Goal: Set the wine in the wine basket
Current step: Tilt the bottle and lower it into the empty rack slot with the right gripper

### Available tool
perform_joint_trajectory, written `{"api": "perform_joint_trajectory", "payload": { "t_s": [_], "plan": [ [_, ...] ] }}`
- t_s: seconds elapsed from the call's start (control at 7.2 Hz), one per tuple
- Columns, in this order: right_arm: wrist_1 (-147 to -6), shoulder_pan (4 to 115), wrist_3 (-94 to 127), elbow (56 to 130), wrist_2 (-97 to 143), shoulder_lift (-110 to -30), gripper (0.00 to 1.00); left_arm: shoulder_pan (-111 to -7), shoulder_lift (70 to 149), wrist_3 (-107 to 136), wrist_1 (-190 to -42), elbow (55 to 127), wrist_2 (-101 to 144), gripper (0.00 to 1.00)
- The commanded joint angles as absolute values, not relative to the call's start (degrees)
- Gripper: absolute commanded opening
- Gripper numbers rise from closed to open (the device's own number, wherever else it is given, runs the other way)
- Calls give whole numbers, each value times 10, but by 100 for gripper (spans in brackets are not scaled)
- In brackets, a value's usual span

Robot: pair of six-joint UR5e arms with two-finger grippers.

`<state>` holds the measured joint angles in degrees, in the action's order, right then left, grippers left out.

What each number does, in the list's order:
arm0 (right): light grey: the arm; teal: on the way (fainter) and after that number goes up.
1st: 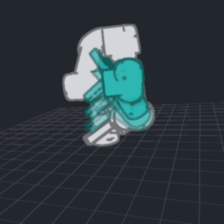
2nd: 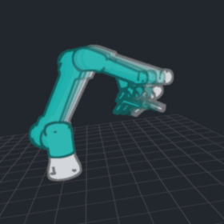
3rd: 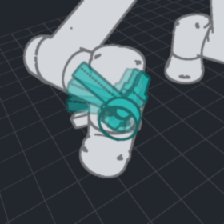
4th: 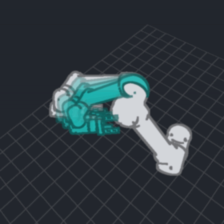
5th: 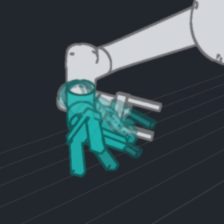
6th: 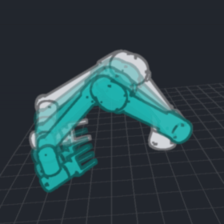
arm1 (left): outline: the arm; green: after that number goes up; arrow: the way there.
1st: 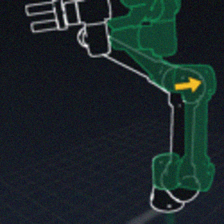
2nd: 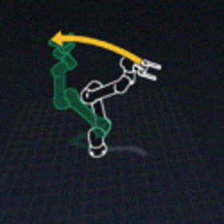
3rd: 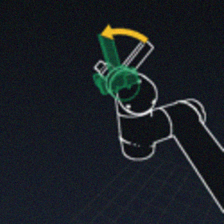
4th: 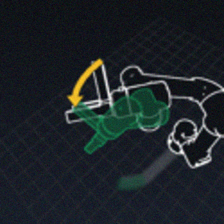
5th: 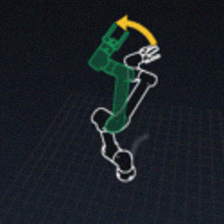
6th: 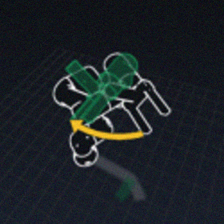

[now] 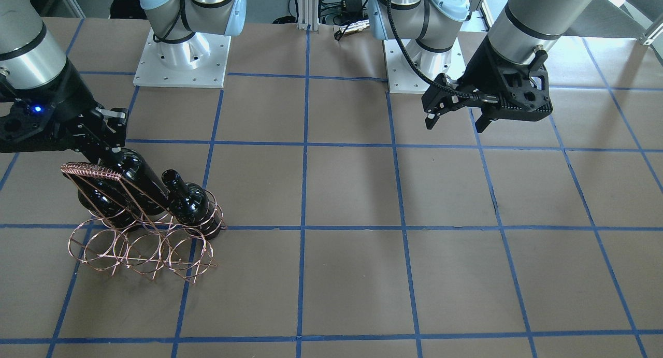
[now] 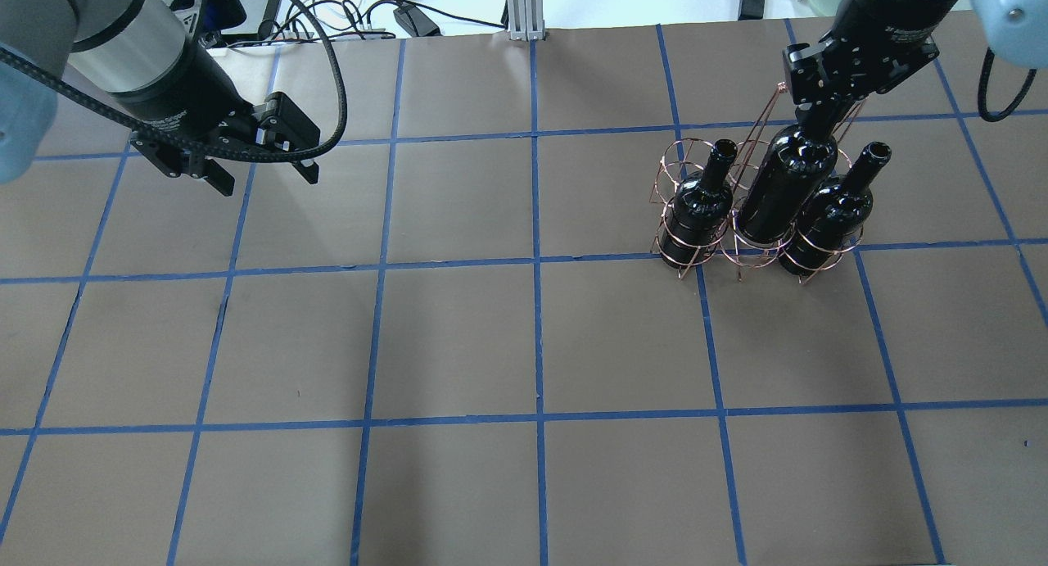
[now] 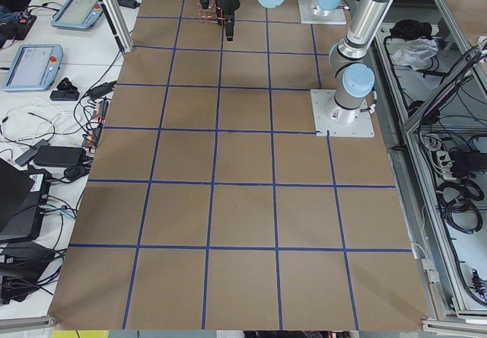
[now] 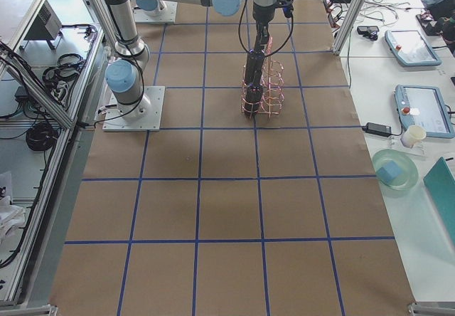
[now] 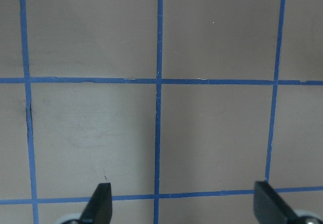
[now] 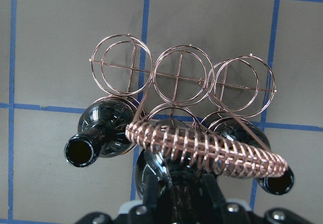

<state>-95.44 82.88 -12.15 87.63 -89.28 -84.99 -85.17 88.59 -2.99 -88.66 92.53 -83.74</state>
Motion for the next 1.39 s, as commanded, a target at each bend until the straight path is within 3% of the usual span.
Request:
{"api": "perform_joint_trajectory", "payload": {
  "t_s": [0.0, 1.25],
  "plan": [
    [-977, 829, -122, 894, -893, -848, 0, -852, 886, -31, -887, 925, -840, 100],
    [-1092, 829, -122, 981, -901, -825, 0, -850, 888, -32, -883, 925, -838, 100]
  ]
}}
